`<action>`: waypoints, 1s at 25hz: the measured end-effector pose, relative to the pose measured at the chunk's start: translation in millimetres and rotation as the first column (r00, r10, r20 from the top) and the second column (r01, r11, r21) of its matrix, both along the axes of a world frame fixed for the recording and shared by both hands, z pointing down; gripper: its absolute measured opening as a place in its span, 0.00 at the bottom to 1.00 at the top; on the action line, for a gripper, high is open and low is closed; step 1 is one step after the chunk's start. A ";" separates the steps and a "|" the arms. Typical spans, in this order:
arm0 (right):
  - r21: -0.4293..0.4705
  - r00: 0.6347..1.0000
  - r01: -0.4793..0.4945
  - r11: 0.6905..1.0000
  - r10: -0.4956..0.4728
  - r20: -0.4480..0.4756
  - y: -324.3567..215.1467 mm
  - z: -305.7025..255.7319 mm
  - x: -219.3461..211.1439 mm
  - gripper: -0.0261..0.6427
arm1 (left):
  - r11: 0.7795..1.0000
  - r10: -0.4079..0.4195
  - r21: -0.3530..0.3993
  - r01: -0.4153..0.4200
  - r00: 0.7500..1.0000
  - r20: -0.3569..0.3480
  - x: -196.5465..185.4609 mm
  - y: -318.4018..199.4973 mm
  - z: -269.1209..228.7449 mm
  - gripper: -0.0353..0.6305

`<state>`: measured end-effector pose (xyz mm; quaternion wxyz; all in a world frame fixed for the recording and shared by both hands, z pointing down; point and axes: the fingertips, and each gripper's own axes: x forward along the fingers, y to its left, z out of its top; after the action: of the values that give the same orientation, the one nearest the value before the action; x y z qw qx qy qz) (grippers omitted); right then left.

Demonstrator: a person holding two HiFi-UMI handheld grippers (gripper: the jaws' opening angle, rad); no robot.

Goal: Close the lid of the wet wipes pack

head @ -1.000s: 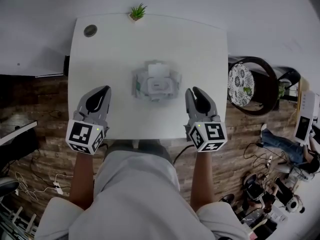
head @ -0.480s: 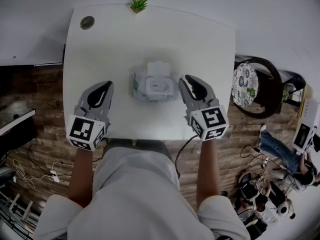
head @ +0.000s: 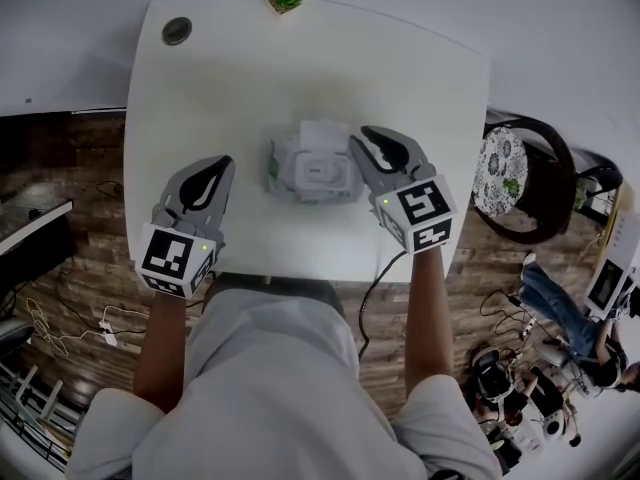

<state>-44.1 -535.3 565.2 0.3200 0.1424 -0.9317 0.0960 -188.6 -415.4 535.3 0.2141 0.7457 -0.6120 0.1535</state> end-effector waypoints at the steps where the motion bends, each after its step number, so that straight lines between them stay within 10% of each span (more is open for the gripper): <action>1: -0.002 1.000 0.011 1.000 -0.011 -0.004 -1.8 3.0 -2.8 0.17 | 1.000 -0.001 -0.004 0.001 1.000 0.000 0.4 -0.2 1.5 0.05; 25: -0.242 0.903 0.358 0.902 -0.400 -0.156 -17.8 77.3 -47.7 0.22 | 0.997 -0.016 -0.077 0.015 1.000 -0.017 3.4 -17.8 31.6 0.05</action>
<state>-91.7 -553.1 642.5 0.4386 -0.0676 -0.8889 0.1135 -185.2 -433.2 566.8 0.2491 0.7335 -0.6095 0.1687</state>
